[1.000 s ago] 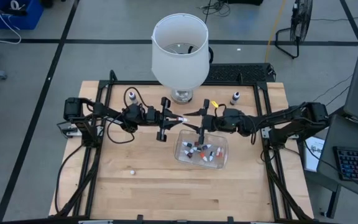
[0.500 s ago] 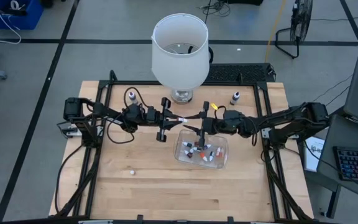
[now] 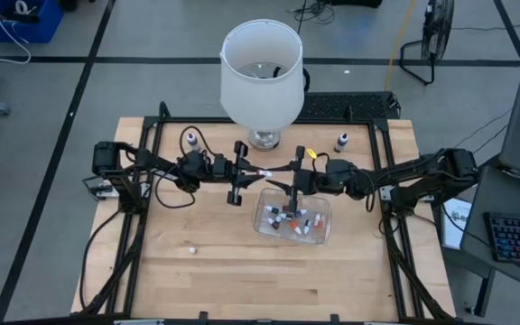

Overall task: Pick & Place food coloring
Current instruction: Put the yellow food coloring bottle into the transparent bin

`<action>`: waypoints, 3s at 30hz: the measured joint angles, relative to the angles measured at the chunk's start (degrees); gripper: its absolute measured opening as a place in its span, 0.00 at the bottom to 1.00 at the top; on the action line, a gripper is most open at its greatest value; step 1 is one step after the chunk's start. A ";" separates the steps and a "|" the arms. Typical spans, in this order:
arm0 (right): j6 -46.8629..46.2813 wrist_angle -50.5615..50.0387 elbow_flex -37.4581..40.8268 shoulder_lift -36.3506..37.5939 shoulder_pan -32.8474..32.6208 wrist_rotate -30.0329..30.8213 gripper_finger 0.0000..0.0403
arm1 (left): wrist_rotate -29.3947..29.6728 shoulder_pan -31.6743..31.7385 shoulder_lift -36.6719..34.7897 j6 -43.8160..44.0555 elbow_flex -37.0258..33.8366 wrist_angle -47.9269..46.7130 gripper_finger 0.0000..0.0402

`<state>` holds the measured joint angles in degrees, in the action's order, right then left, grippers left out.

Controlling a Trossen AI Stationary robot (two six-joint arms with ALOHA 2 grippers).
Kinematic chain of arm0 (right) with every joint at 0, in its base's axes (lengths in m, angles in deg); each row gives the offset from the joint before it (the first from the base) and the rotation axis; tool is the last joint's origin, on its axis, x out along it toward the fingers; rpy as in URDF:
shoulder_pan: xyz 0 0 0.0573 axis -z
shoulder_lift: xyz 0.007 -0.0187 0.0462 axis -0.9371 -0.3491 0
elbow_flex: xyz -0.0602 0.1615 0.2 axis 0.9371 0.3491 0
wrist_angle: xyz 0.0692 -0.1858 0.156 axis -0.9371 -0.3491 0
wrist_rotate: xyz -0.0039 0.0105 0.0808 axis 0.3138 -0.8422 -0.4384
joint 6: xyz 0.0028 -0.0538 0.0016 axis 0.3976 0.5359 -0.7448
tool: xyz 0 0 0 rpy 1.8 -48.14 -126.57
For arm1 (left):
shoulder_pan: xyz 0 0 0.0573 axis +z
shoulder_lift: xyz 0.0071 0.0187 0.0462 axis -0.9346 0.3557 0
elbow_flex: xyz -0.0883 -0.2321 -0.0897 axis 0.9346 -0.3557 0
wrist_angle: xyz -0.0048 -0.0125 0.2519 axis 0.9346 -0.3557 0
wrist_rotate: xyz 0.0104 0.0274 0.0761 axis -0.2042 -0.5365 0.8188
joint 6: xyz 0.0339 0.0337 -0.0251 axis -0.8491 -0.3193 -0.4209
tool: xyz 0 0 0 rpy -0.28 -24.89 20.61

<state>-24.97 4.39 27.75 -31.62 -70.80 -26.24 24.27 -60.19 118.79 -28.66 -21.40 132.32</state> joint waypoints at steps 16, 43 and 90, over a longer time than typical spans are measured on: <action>3.68 -0.19 -0.02 0.15 0.02 0.33 0.10 | -0.85 0.07 0.00 0.02 0.00 -0.02 0.12; -20.16 -119.55 -60.44 -16.54 -11.30 12.46 0.10 | 9.23 0.17 0.02 2.15 0.04 -7.54 0.57; -14.77 -112.51 -40.09 -30.34 -7.45 -7.85 0.10 | 9.66 0.13 0.02 3.43 0.00 -12.43 0.50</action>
<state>-39.74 -108.12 -12.34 -61.95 -78.26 -34.09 33.93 -60.06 118.81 -25.23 -21.40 119.89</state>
